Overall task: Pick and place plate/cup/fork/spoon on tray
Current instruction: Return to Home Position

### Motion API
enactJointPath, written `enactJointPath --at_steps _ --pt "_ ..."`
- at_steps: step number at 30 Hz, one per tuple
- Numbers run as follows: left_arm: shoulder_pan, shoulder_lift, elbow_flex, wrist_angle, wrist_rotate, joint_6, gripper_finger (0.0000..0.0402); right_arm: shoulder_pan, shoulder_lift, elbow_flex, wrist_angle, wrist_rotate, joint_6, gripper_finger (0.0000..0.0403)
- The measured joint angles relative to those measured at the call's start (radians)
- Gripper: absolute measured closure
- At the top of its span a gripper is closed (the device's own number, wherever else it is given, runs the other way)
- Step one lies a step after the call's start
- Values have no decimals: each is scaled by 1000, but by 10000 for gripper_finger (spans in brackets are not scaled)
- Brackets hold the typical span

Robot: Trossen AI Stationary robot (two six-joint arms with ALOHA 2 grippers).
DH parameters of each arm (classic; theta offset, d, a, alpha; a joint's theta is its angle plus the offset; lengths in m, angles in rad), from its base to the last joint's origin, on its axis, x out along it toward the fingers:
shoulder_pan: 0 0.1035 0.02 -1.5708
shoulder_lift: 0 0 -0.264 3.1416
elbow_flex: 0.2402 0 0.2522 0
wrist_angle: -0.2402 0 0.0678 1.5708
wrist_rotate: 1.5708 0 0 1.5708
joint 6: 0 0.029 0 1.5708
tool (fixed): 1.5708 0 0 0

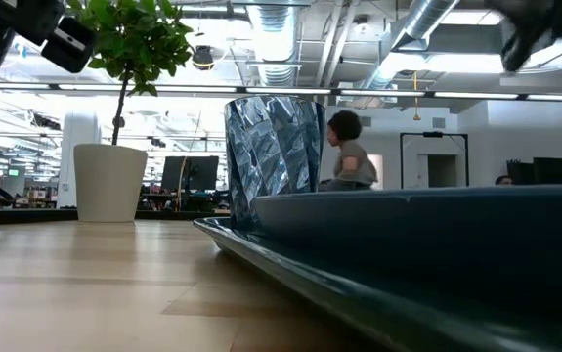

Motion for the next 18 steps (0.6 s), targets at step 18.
enactJointPath --at_steps 18 --pt "20 -27 17 -216 137 112 234 -71 18 -238 -8 49 123 290"
